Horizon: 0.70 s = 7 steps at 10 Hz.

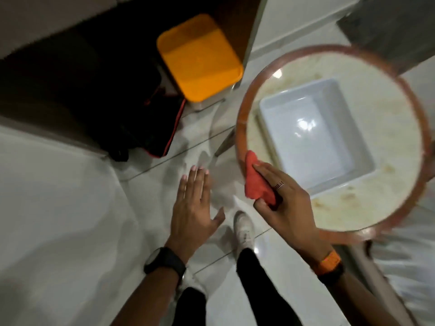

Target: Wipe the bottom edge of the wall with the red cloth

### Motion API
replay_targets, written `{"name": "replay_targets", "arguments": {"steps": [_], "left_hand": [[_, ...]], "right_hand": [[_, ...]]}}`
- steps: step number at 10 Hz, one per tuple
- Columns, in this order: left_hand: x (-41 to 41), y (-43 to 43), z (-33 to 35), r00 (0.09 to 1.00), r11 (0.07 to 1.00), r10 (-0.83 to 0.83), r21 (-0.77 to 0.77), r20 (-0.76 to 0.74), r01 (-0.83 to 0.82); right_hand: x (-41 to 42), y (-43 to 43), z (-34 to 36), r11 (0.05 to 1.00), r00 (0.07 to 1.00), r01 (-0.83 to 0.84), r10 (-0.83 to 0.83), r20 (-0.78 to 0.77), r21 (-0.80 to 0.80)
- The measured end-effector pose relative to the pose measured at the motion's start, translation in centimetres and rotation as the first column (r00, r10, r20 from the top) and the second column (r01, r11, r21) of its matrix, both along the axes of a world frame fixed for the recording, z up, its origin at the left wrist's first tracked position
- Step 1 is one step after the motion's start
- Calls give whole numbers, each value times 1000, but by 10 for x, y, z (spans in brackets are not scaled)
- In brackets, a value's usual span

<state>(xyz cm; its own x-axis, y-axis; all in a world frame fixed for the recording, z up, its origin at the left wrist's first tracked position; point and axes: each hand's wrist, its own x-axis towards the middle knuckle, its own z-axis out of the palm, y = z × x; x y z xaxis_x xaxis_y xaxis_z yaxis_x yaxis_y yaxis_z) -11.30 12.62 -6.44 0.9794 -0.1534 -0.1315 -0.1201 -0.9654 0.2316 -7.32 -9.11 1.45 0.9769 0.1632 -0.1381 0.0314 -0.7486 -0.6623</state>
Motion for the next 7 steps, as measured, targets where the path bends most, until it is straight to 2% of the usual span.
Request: {"name": "replay_targets", "arguments": {"steps": [1, 2, 3, 4, 5, 6, 7], "left_hand": [[31, -57, 26, 1000, 998, -30, -54, 0, 30], [74, -122, 39, 996, 997, -71, 1, -55, 71], [90, -142, 32, 992, 996, -78, 25, -101, 81], [87, -152, 16, 986, 996, -85, -4, -146, 86], [85, -145, 19, 982, 996, -90, -8, -163, 90], [100, -143, 50, 996, 999, -41, -6, -85, 40], [108, -132, 78, 1000, 999, 4, 43, 5, -4]], "right_hand": [[30, -47, 14, 995, 999, 36, -32, 37, -92], [68, -96, -15, 957, 999, 19, -28, -27, -289], [84, -110, -45, 902, 992, -94, 48, -119, -420], [86, -121, -75, 799, 953, -284, 175, -247, -530], [86, -125, -76, 779, 942, -328, 224, -251, -534], [100, -119, -47, 758, 943, -330, 240, -230, -562], [110, -105, -13, 794, 962, -272, 240, -131, -543]]}}
